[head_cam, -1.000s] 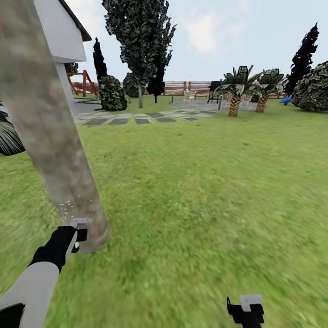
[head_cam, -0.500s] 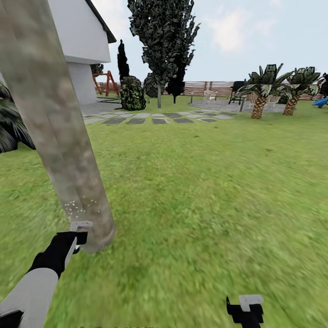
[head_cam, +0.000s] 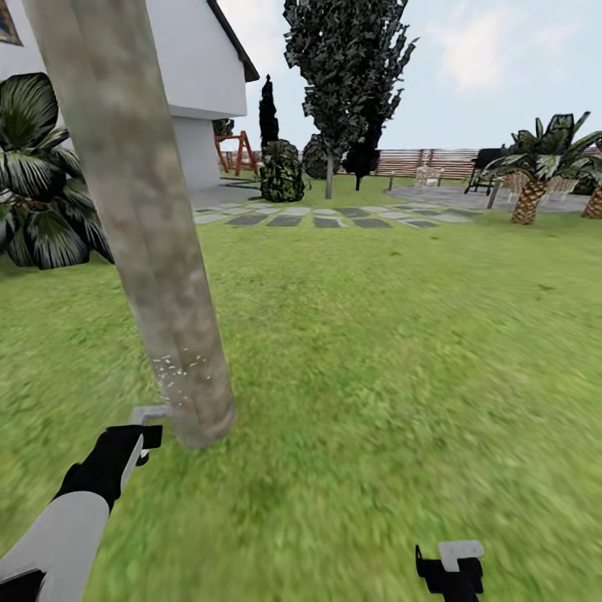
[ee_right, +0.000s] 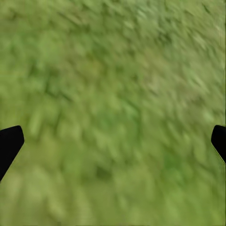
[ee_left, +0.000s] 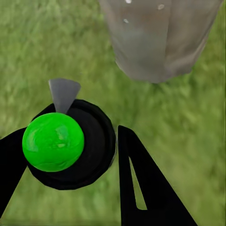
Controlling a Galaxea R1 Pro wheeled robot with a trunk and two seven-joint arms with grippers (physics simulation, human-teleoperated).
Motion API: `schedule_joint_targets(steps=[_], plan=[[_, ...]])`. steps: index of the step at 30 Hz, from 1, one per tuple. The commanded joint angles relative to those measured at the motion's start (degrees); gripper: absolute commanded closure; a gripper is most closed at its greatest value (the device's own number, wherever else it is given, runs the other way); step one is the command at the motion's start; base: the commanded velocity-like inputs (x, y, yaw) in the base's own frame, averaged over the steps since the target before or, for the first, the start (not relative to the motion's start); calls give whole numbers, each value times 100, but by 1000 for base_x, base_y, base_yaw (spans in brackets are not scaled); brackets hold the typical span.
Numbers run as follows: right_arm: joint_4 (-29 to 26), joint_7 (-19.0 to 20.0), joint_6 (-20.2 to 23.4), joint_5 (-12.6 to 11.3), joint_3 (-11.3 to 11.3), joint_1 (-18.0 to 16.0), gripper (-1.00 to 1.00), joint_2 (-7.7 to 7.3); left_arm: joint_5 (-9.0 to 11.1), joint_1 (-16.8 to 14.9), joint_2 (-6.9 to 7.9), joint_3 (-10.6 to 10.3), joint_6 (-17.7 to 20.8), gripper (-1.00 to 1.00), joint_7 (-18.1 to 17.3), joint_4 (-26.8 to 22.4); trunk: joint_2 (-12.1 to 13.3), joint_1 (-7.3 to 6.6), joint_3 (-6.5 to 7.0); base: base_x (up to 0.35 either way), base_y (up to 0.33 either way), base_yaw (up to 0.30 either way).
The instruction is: In the garden, pick up the pesticide atomizer on the floor and spray pesticide onto both trees until each tree trunk is fully covered.
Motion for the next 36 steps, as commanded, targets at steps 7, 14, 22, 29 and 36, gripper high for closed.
schedule_joint_targets(steps=[7, 14, 22, 29, 36], plan=[[5, -18, -15, 61, -46, -2, -100, -3, -7, -5, -11, 7, 26, 100, 6, -6, -2, 1, -5, 136, -243, 110], [5, -18, -15, 61, -46, -2, -100, -9, -6, -5, -12, 7, 17, 100, 0, 2, -2, 1, -5, 118, -256, 1], [5, -18, -15, 61, -46, -2, -100, 5, -7, -5, -12, 7, 17, 100, 6, 3, -2, 1, -5, 228, -190, 89], [5, -18, -15, 61, -46, -2, -100, 8, -7, -5, -12, 7, 9, 100, 6, 3, -2, 1, -5, 46, -261, 274], [5, -18, -15, 61, -46, -4, -100, 0, -32, -5, 71, -9, 72, 100, 443, 91, -2, 1, -5, 60, -274, 240]])
